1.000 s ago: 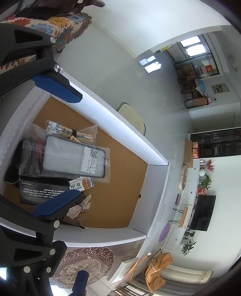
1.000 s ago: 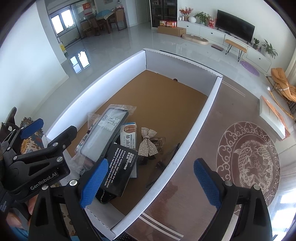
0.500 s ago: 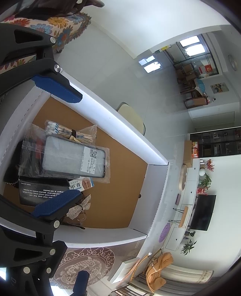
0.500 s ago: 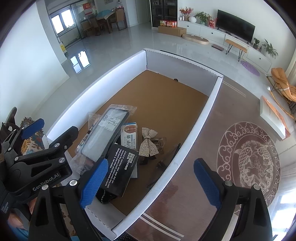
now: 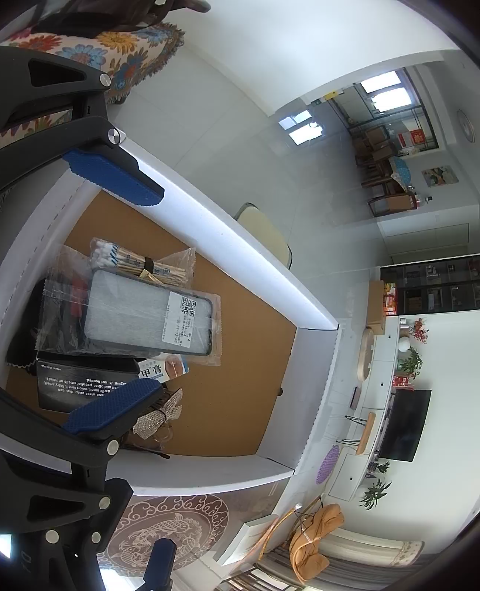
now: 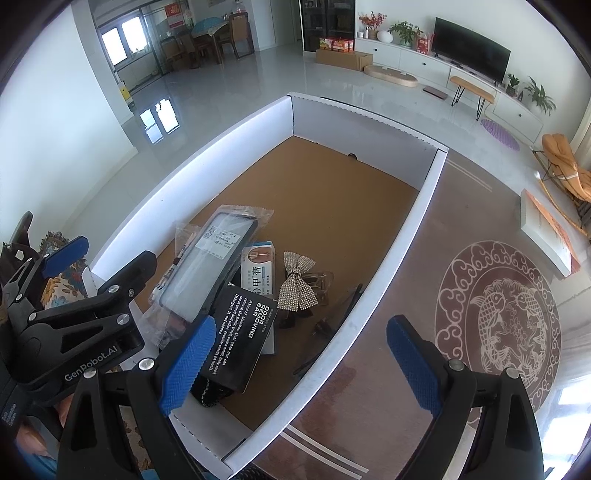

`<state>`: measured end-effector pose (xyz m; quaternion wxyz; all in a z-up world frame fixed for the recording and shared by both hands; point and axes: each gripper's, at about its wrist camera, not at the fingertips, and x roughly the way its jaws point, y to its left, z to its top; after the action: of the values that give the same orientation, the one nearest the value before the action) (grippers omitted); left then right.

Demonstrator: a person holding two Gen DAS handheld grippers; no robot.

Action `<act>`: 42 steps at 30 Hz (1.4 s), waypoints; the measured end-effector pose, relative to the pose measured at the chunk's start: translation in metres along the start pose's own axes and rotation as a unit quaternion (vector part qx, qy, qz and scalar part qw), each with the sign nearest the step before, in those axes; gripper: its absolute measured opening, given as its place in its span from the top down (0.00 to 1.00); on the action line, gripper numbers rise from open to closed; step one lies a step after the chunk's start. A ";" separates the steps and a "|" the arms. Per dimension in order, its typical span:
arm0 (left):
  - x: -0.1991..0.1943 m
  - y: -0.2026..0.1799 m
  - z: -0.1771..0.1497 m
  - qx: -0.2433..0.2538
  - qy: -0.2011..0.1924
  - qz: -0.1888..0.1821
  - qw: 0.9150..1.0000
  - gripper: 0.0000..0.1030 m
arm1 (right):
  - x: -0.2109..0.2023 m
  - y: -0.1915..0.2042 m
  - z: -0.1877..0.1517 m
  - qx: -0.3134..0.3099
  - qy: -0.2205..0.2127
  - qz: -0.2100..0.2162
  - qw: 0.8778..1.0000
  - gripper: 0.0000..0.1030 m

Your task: Organize objects

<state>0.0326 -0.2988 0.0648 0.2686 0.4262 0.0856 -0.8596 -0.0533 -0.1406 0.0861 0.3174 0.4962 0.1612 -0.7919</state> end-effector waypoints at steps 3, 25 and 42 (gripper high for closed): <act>0.000 0.000 0.000 0.000 0.000 0.000 1.000 0.07 | 0.001 -0.001 0.000 0.001 0.002 -0.001 1.000 0.09; -0.002 -0.002 0.000 -0.002 -0.003 -0.005 1.000 0.07 | -0.004 -0.002 0.001 0.000 0.000 -0.005 1.000 0.09; -0.002 -0.003 -0.001 -0.002 -0.002 -0.003 1.000 0.07 | -0.006 -0.001 0.001 -0.004 0.000 -0.008 1.000 0.09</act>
<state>0.0328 -0.2951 0.0661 0.2668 0.4235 0.0879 -0.8613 -0.0524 -0.1381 0.0921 0.3128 0.4932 0.1684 -0.7941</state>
